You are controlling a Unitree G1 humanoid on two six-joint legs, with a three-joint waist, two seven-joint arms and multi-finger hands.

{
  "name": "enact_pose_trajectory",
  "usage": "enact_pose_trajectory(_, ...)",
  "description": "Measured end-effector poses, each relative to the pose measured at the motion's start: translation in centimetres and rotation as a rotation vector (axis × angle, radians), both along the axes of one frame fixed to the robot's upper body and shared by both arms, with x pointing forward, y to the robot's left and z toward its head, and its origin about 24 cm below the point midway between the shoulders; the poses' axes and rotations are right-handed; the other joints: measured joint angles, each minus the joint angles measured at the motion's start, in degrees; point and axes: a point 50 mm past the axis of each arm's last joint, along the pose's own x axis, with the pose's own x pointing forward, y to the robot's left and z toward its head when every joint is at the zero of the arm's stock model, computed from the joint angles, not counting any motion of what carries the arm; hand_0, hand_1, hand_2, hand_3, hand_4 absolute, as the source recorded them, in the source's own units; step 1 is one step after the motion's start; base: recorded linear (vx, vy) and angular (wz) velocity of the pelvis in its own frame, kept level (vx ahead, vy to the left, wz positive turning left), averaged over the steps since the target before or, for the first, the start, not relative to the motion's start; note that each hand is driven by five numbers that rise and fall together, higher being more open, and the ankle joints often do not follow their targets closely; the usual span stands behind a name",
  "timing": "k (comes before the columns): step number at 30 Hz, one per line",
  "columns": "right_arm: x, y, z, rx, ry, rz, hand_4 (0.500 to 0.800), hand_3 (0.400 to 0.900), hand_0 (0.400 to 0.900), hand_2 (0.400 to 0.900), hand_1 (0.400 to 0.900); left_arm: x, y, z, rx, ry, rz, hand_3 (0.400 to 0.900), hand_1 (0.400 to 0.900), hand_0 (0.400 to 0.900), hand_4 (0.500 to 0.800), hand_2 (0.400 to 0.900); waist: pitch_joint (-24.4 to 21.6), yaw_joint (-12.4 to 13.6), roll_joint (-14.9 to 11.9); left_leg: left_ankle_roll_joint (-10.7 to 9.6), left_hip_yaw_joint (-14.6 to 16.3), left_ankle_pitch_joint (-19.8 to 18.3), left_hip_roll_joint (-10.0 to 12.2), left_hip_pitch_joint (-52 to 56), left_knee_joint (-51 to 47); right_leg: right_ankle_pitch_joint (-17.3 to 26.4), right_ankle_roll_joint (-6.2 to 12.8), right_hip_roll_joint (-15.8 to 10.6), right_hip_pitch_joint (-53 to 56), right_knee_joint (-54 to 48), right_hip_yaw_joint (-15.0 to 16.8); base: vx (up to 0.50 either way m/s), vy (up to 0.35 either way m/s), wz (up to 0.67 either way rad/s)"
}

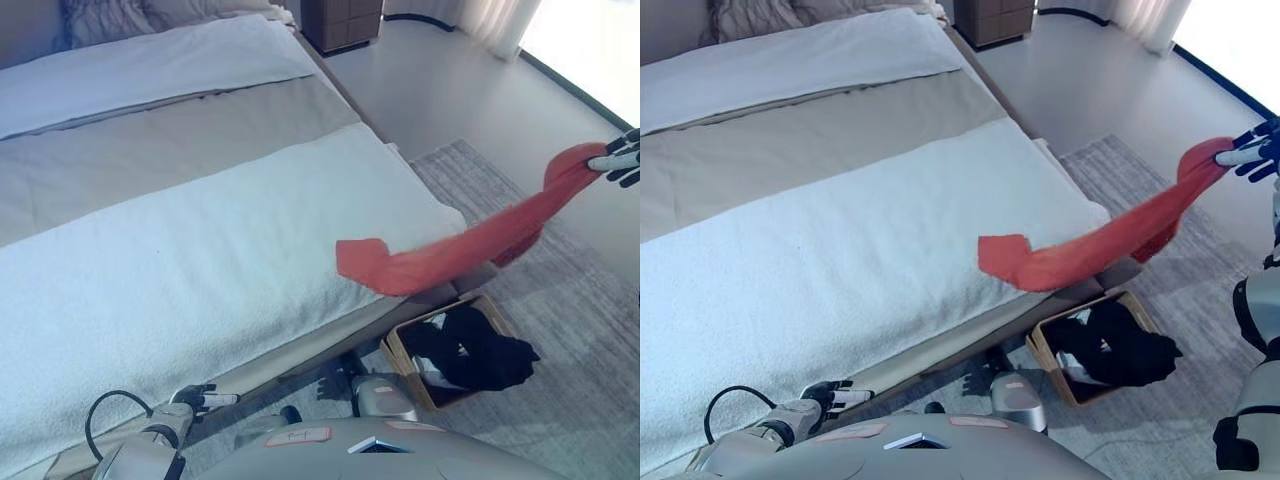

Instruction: Put the clothes on the bed into the basket.

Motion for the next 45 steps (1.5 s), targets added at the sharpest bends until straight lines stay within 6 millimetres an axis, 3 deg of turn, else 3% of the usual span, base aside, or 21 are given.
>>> enact_pose_trajectory(6,-1.3,-1.5,0.7,-0.020,0.003,-0.058,0.500,0.400,0.400,0.400,0.400,0.0,0.0,0.0,0.002,0.001,0.000,0.900,0.900,0.900,0.800,0.900,0.0,-0.2,0.5,0.1,0.6,-0.1,-0.4,0.2,0.0,0.0,0.01,-0.1,0.0,0.0,0.5,-0.03,0.006,-0.11)
enact_pose_trajectory(18,-1.7,-2.0,0.9,-0.022,0.000,-0.073,0.500,0.400,0.400,0.400,0.400,0.0,0.2,0.1,0.005,0.002,0.005,0.900,0.900,0.900,0.800,0.900,1.3,-1.4,1.0,0.5,1.6,-0.5,-0.4,0.4,-0.6,0.0,0.04,-0.2,-0.3,0.0,0.4,0.00,0.000,0.00)
enact_pose_trajectory(20,-2.0,-2.2,1.1,-0.024,0.002,-0.080,0.691,0.718,0.718,0.718,0.718,0.1,0.3,0.1,0.006,-0.003,0.015,0.900,0.900,0.900,0.800,0.900,1.6,-1.4,1.4,0.5,1.6,-0.5,-0.4,0.4,-0.6,0.0,0.04,-0.2,-0.3,0.0,0.4,0.00,0.004,0.04)
enact_pose_trajectory(21,-2.1,-2.4,1.0,-0.021,0.000,-0.086,0.800,0.900,0.900,0.900,0.900,0.2,0.3,0.1,0.006,-0.004,0.015,0.900,0.900,0.900,0.800,0.900,1.7,-1.4,1.6,0.5,1.5,-0.5,-0.4,0.4,-0.6,0.0,0.04,-0.2,-0.3,0.0,0.4,0.00,0.003,0.08)
enact_pose_trajectory(36,-3.8,-3.6,-0.3,0.012,0.010,-0.136,0.800,0.900,0.900,0.900,0.900,0.5,0.3,0.2,0.006,-0.011,0.015,0.900,0.900,0.900,0.800,0.900,2.1,-1.2,2.4,0.4,0.1,-0.8,-0.4,0.1,0.0,0.0,-0.02,-0.4,0.0,0.0,-0.3,0.00,-0.004,0.07)
enact_pose_trajectory(45,-4.8,-4.3,-0.6,0.022,0.012,-0.166,0.800,0.900,0.900,0.900,0.900,0.6,0.3,0.2,0.006,-0.011,0.011,0.900,0.900,0.900,0.800,0.900,2.1,-1.2,2.5,0.5,-0.9,-1.0,-0.4,0.3,0.0,2.5,-1.73,-0.6,0.3,0.2,-1.4,0.01,-0.001,0.05)
